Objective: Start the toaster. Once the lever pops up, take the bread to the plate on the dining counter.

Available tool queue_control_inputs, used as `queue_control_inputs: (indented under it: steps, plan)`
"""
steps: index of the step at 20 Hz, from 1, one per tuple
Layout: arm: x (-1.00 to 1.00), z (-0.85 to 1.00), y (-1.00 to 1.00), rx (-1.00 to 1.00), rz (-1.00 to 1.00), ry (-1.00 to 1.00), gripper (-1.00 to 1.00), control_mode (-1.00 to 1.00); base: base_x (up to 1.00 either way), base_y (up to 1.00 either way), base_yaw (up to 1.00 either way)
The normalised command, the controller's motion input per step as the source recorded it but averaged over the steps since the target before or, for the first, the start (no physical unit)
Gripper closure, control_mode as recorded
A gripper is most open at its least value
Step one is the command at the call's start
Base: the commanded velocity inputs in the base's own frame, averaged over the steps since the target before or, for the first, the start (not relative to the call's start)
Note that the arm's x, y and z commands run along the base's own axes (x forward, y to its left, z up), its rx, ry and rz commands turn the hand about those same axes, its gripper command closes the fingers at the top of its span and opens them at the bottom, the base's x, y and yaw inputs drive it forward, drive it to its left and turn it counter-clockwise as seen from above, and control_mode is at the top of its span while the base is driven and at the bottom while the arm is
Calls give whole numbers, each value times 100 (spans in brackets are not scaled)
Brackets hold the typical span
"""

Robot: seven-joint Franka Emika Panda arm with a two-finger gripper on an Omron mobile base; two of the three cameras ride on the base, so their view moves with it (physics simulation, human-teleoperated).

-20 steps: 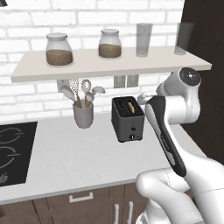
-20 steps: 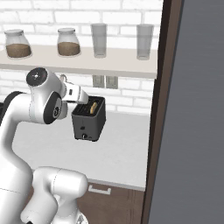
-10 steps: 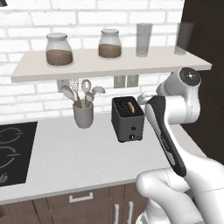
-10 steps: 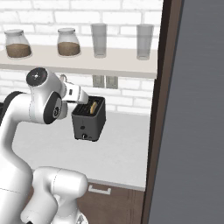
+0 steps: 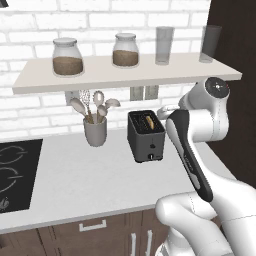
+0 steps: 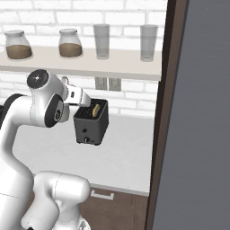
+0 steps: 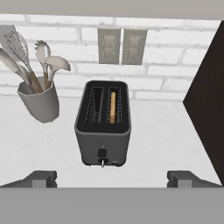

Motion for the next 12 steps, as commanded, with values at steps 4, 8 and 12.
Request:
queue_control_inputs:
  steps: [4,8,12]
  plan:
    - [0,0,0,0,0,0,-100,-100,0,0,0]
    - [0,0,0,0,0,0,-100,-100,0,0,0]
    - [0,0,0,0,0,0,-100,-100,0,0,0]
